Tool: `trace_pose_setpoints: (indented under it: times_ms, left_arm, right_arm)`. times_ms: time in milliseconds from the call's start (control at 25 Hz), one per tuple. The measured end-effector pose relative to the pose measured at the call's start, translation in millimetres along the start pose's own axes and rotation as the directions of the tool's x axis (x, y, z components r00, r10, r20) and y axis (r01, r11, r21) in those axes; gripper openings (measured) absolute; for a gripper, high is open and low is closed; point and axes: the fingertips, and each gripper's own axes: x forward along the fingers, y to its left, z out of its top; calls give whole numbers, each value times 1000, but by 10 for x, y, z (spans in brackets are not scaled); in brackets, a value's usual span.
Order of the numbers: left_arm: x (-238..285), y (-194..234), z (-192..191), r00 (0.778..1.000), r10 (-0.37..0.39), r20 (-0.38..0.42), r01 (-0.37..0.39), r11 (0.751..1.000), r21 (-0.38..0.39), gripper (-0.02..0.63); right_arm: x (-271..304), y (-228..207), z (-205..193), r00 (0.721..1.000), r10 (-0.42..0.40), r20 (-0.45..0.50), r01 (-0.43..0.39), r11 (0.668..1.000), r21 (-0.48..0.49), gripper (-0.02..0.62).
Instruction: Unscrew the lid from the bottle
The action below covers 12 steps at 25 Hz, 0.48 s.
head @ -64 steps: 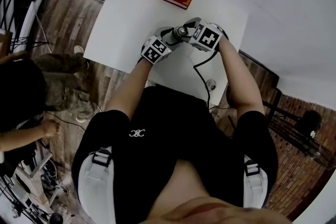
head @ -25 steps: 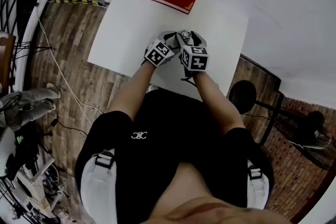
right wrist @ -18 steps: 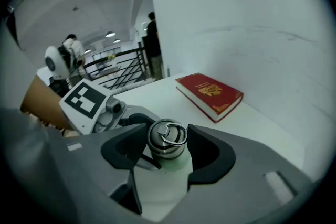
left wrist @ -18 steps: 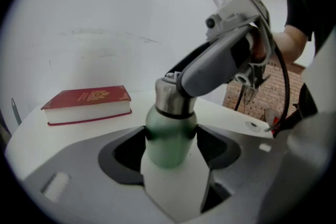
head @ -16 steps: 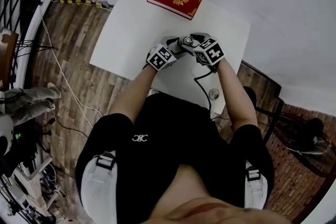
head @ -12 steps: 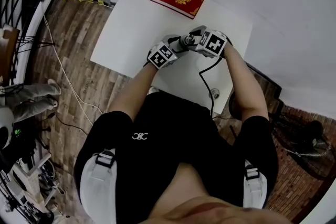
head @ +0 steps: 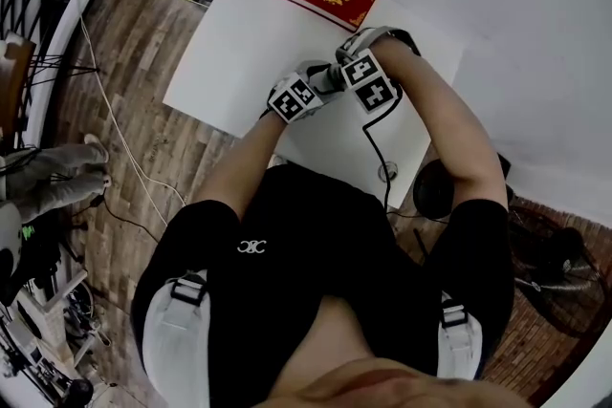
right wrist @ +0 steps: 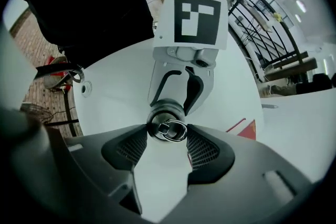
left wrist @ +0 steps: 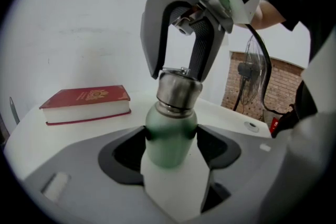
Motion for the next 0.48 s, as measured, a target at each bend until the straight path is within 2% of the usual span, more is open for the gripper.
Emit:
trace_pose_setpoints:
  times_ms: [80, 160, 280, 360, 480]
  left_arm:
    - [-5, -2, -3, 1000, -1, 1, 1, 1000, -1, 357]
    - [-1, 6, -10, 1000, -3, 2, 3, 1000, 0, 357]
    - [2, 16, -22, 1000, -2, 2, 2, 1000, 0, 357]
    - [-4, 11, -22, 1000, -1, 4, 1, 1000, -2, 359]
    - [-29, -8, -8, 1000, 3, 18, -3, 1000, -17, 359]
  right_arm:
    - [-59, -4, -15, 1000, -8, 0, 8, 1000, 2, 242]
    - [-153, -27, -49, 999, -26, 34, 24, 998, 56, 242]
    - [-388, -125, -34, 977, -119, 177, 76, 969, 236, 241]
    - [-578, -197, -6, 933, -230, 277, 109, 913, 392, 241]
    - [-764, -200, -7, 844, -398, 359, 118, 792, 599, 241]
